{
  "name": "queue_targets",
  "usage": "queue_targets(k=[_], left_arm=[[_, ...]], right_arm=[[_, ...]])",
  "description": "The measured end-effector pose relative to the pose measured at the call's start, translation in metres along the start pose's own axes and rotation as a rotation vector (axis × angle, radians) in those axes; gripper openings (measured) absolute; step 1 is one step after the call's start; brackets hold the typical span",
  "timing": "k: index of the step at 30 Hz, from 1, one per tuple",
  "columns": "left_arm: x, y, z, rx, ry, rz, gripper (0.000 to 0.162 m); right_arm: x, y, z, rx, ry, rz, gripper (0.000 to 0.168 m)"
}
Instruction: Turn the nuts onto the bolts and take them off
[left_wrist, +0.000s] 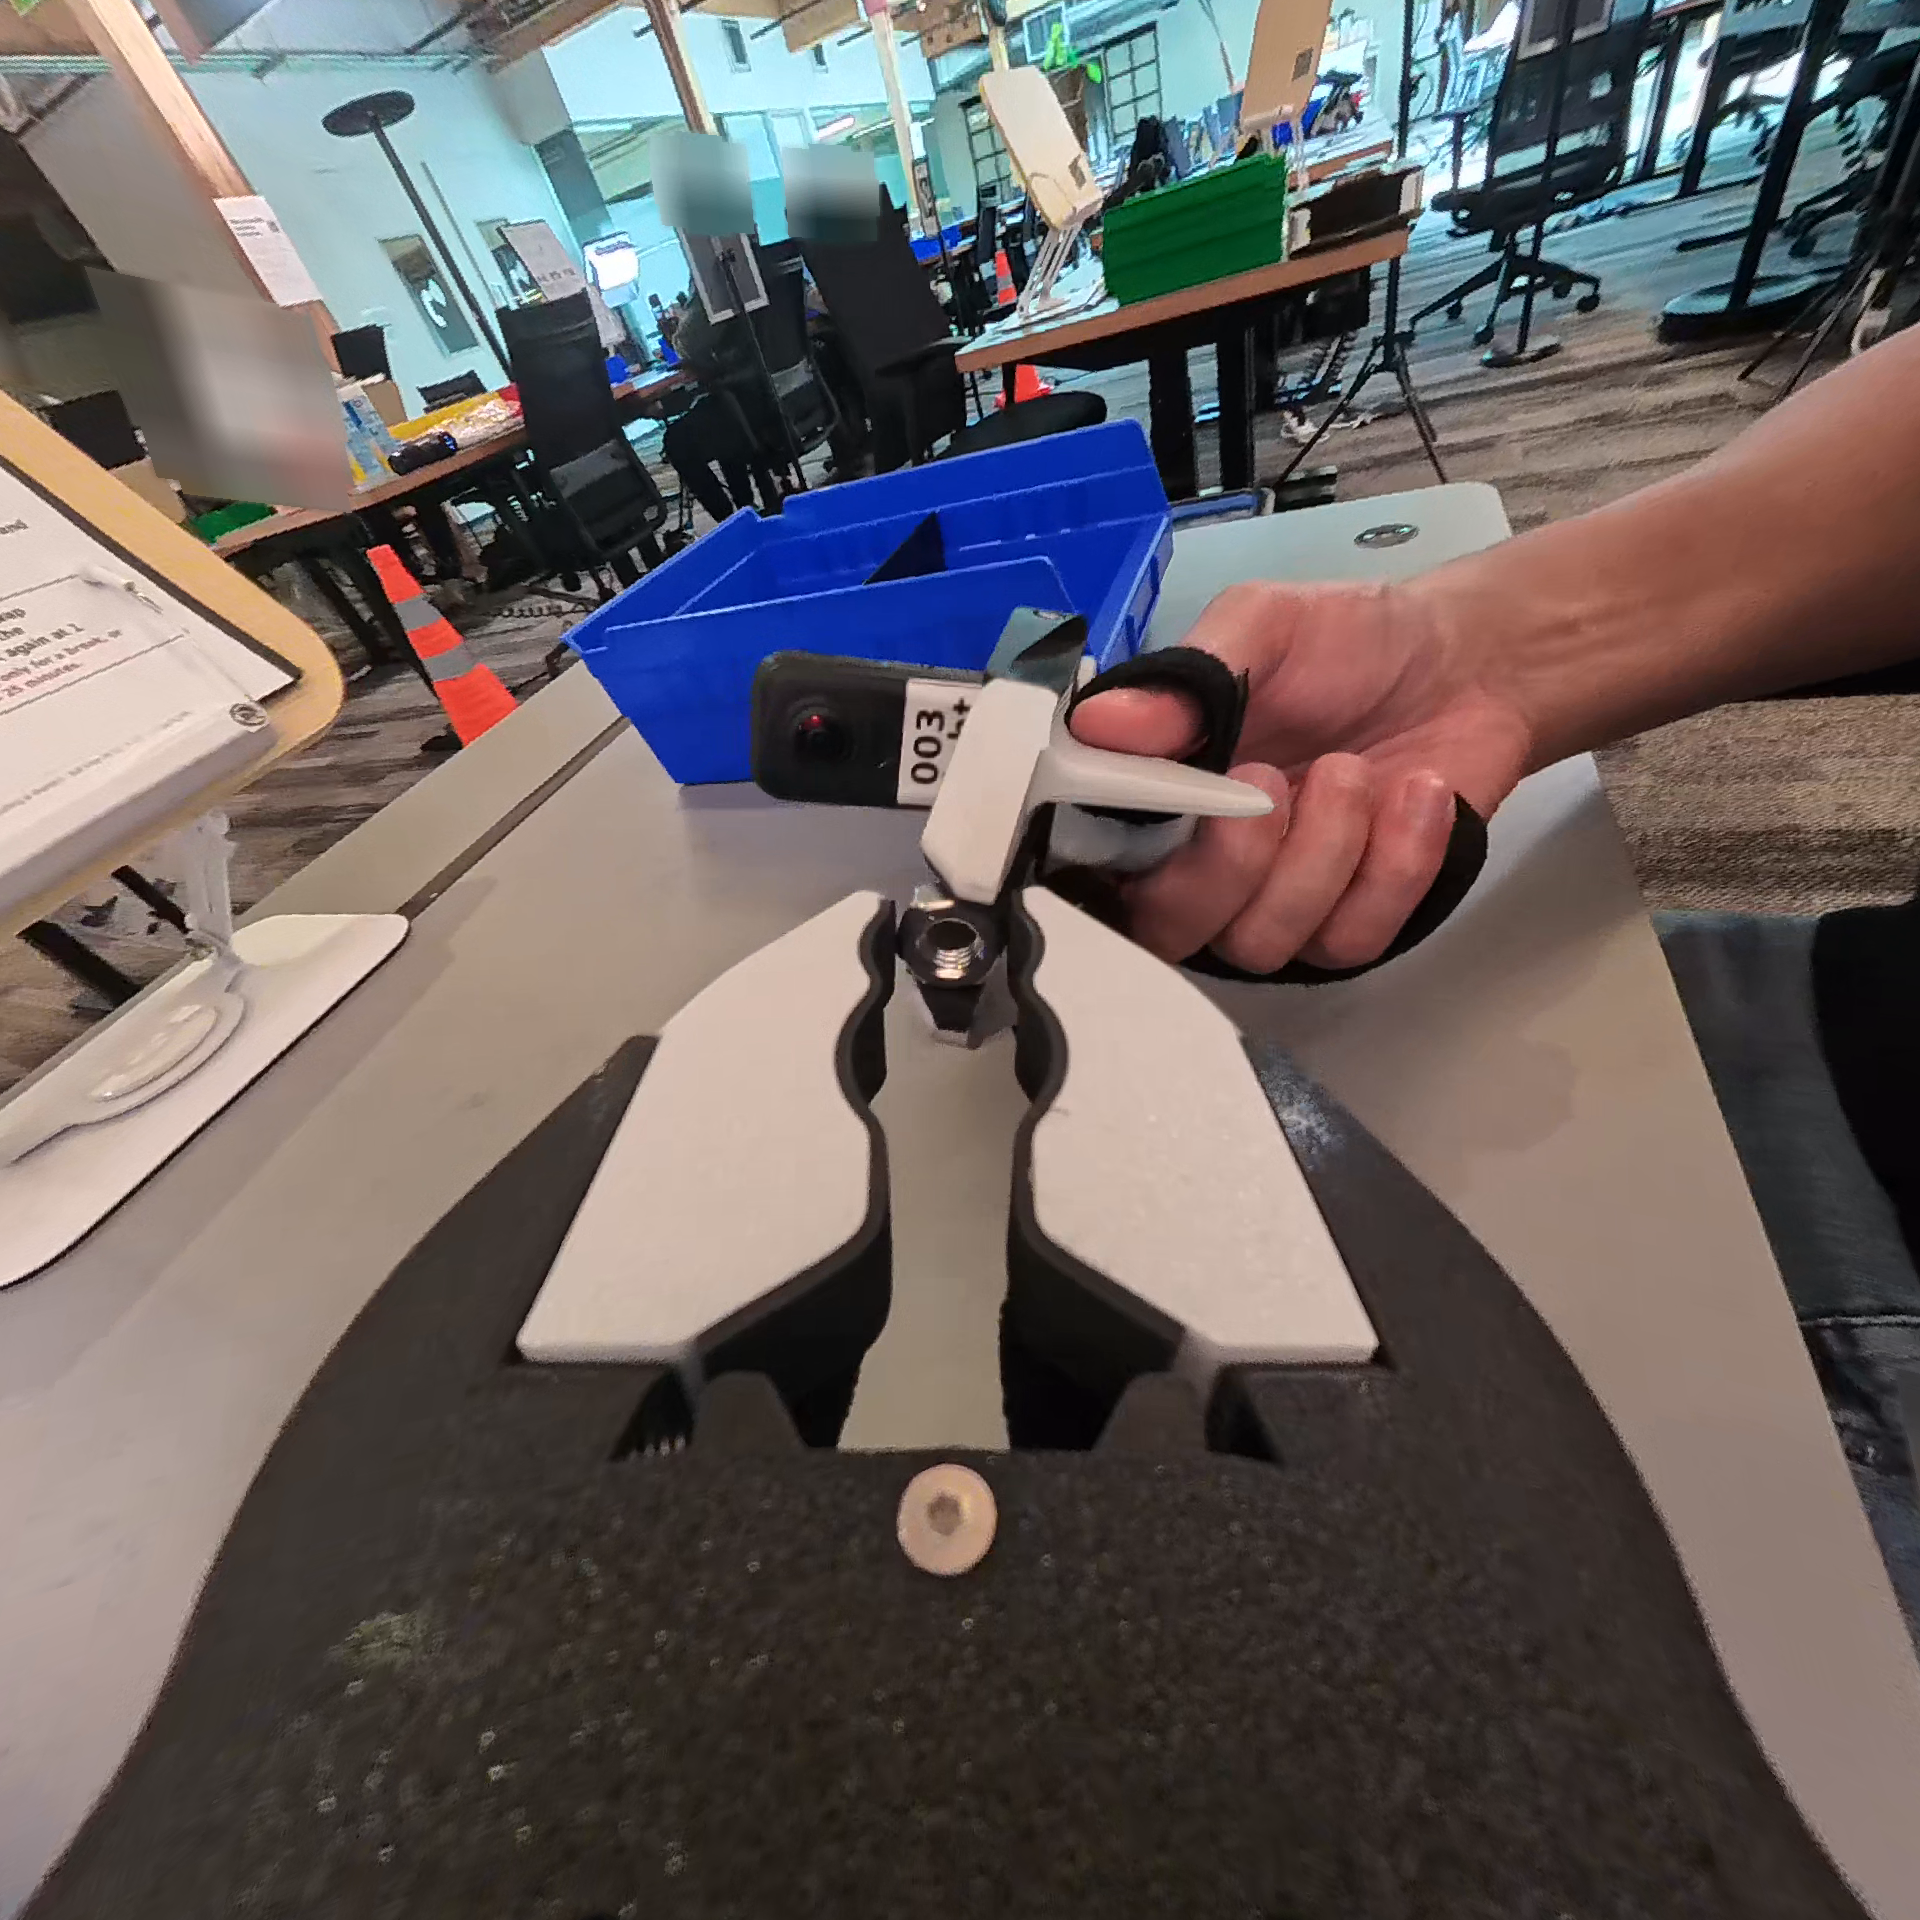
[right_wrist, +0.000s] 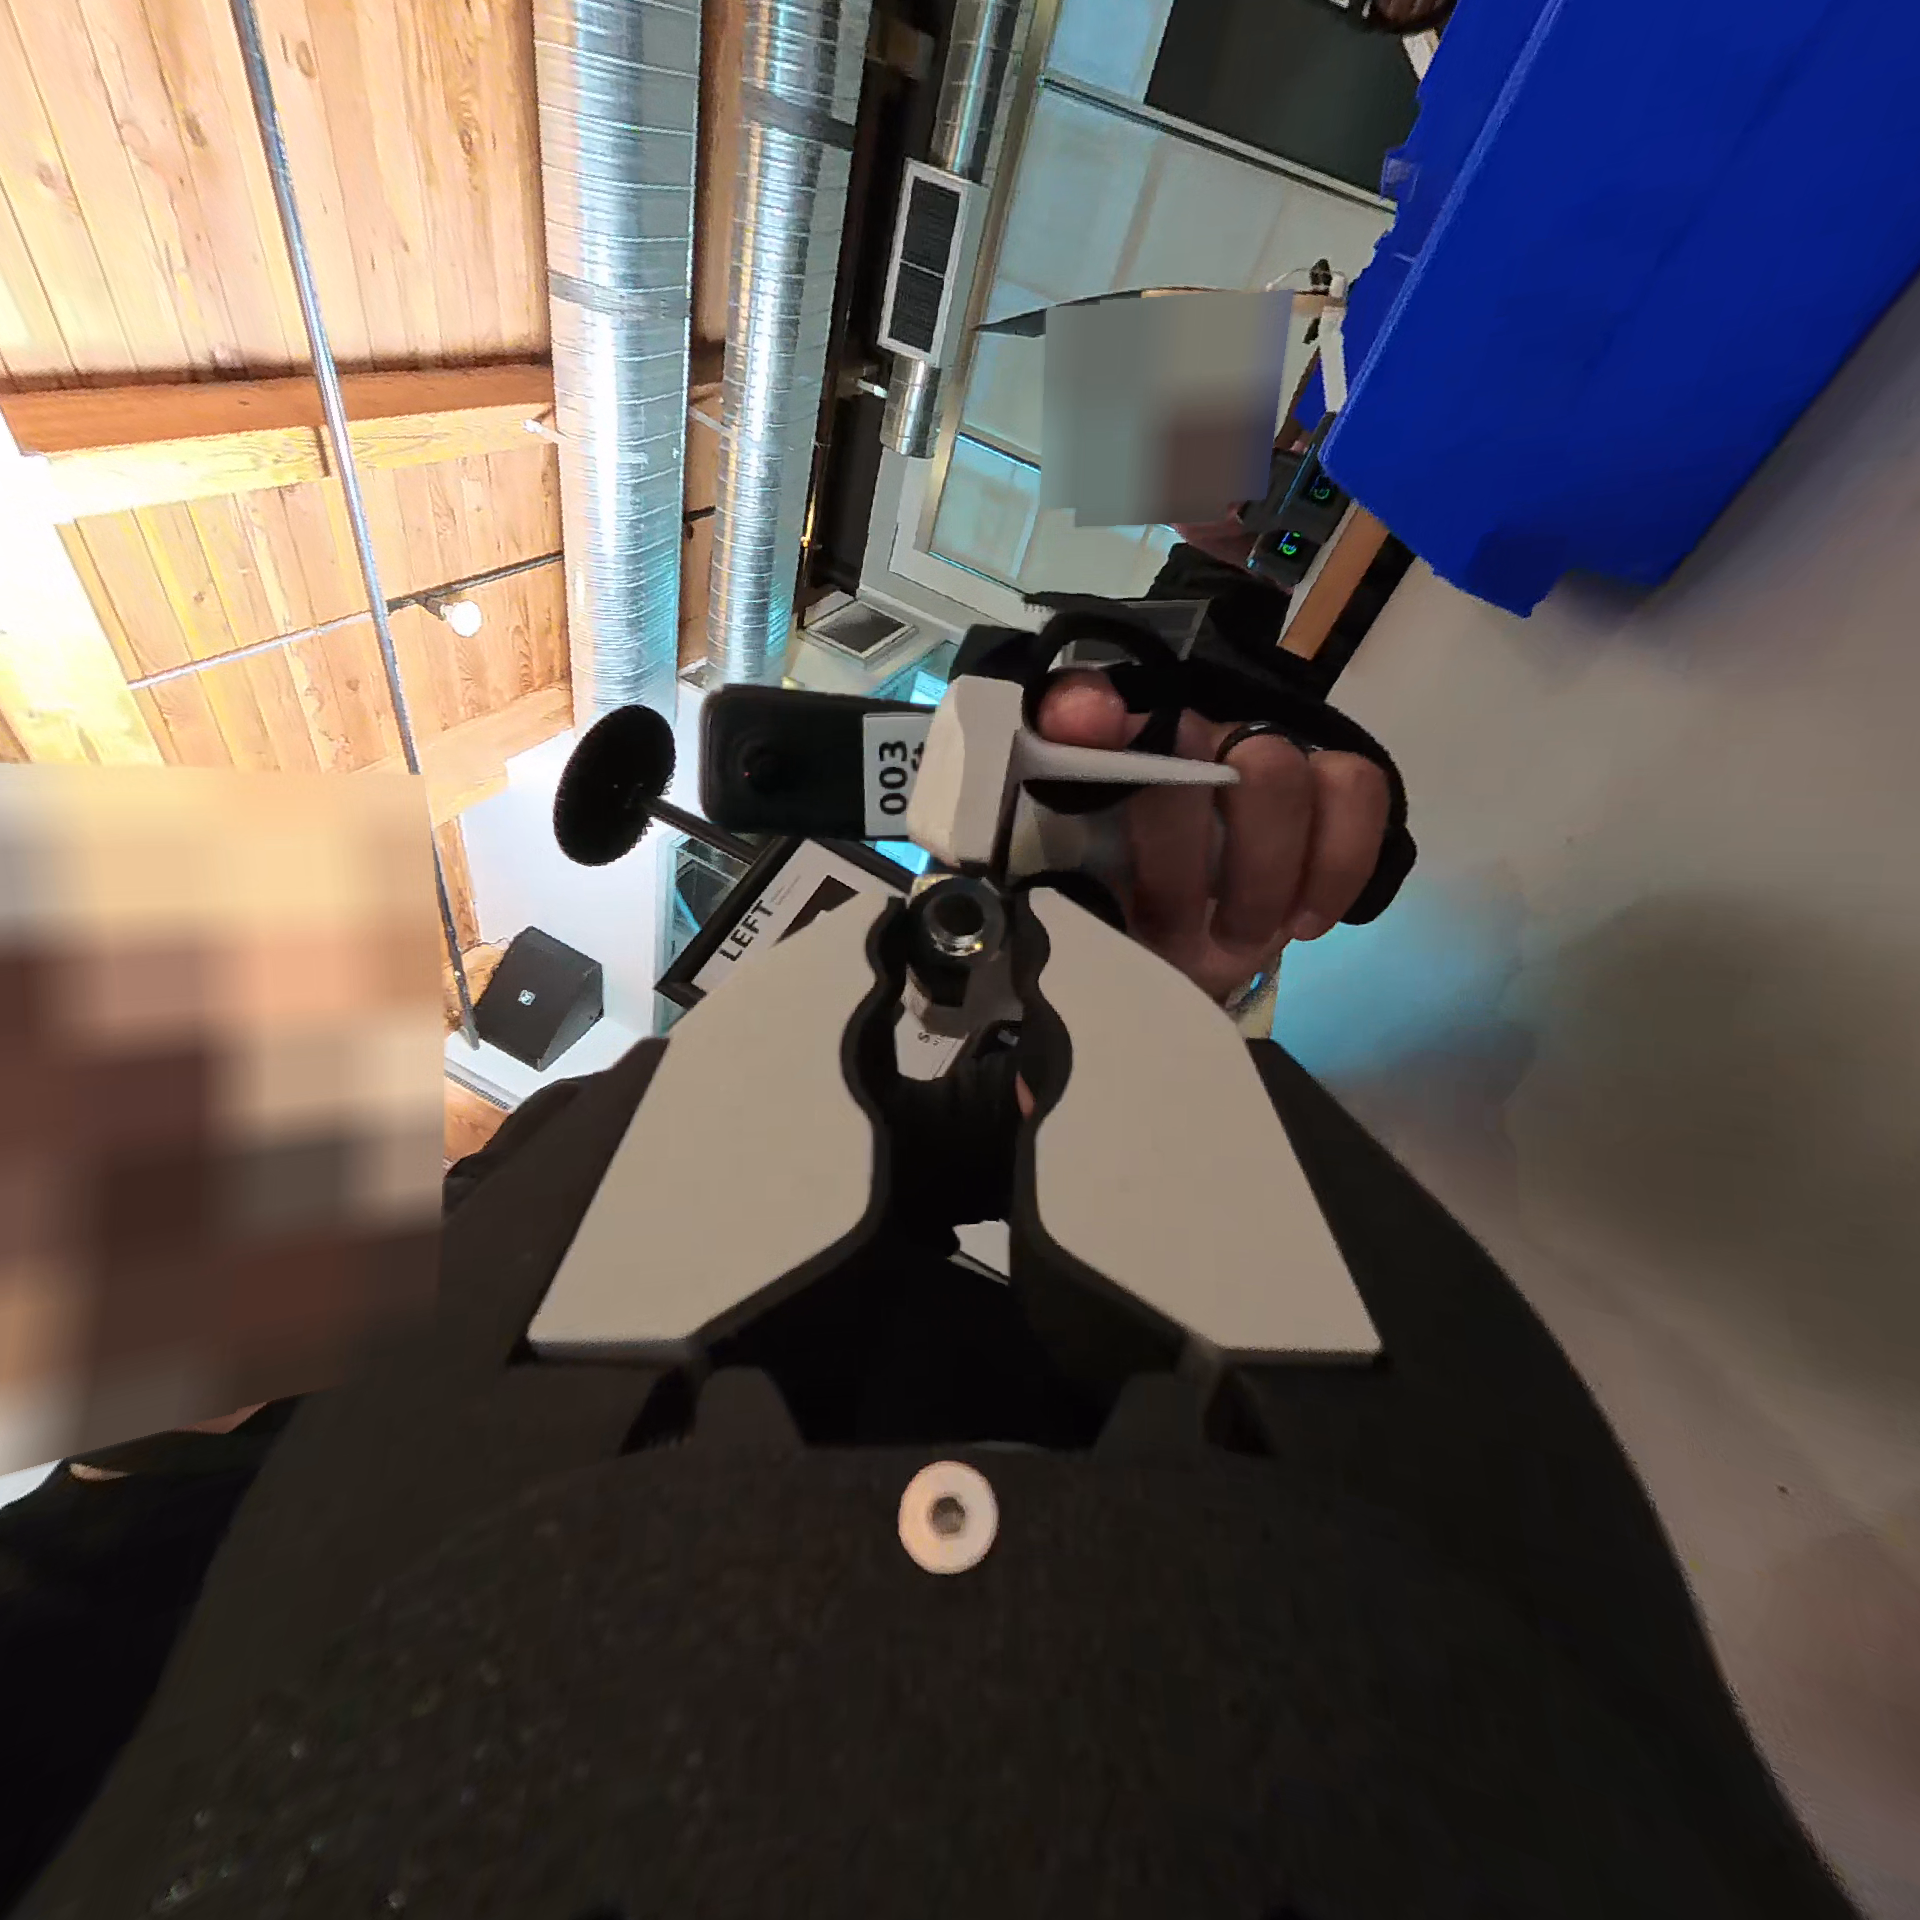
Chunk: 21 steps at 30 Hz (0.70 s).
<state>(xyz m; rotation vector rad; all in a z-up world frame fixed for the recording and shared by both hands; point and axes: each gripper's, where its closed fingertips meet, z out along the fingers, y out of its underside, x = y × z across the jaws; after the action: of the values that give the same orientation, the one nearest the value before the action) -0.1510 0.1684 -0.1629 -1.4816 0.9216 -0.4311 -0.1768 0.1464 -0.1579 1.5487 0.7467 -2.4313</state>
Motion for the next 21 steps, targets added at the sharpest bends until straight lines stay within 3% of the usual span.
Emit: queue_targets(k=[2,3,4,6,9,12,15,17,19,21], left_arm=[[-0.001,-0.001,-0.002,-0.023,-0.031,-0.01,0.024],[-0.001,-0.005,-0.004,-0.019,-0.048,-0.04,0.035],[-0.002,-0.012,-0.007,0.002,-0.065,-0.089,0.045],[-0.009,-0.021,-0.014,0.067,-0.113,-0.26,0.05],[-0.021,-0.001,-0.018,0.063,-0.197,-0.53,0.052],[-0.025,0.027,-0.011,-0.054,-0.234,-0.602,0.057],[-0.022,0.041,-0.008,-0.144,-0.237,-0.553,0.055],[-0.024,0.04,-0.009,-0.151,-0.258,-0.515,0.053],[-0.024,0.039,-0.009,-0.161,-0.261,-0.497,0.052],[-0.025,0.04,-0.01,-0.17,-0.26,-0.488,0.051]], right_arm=[[0.0,-0.002,-0.002,0.003,0.02,-0.02,0.019],[-0.002,-0.004,-0.004,0.011,0.027,-0.028,0.019],[-0.003,-0.005,-0.007,0.014,0.047,-0.05,0.019],[-0.007,-0.005,-0.012,-0.01,0.139,-0.159,0.019],[-0.04,-0.009,-0.018,-0.105,0.35,-0.51,0.019],[-0.103,-0.055,-0.054,-0.074,0.702,-0.86,0.019],[-0.17,-0.12,-0.144,0.156,1.093,-0.989,0.019],[-0.181,-0.145,-0.228,0.286,1.391,-0.934,0.019],[-0.145,-0.135,-0.304,0.164,1.68,-0.685,0.019],[-0.103,-0.113,-0.361,0.027,1.845,-0.437,0.02]])
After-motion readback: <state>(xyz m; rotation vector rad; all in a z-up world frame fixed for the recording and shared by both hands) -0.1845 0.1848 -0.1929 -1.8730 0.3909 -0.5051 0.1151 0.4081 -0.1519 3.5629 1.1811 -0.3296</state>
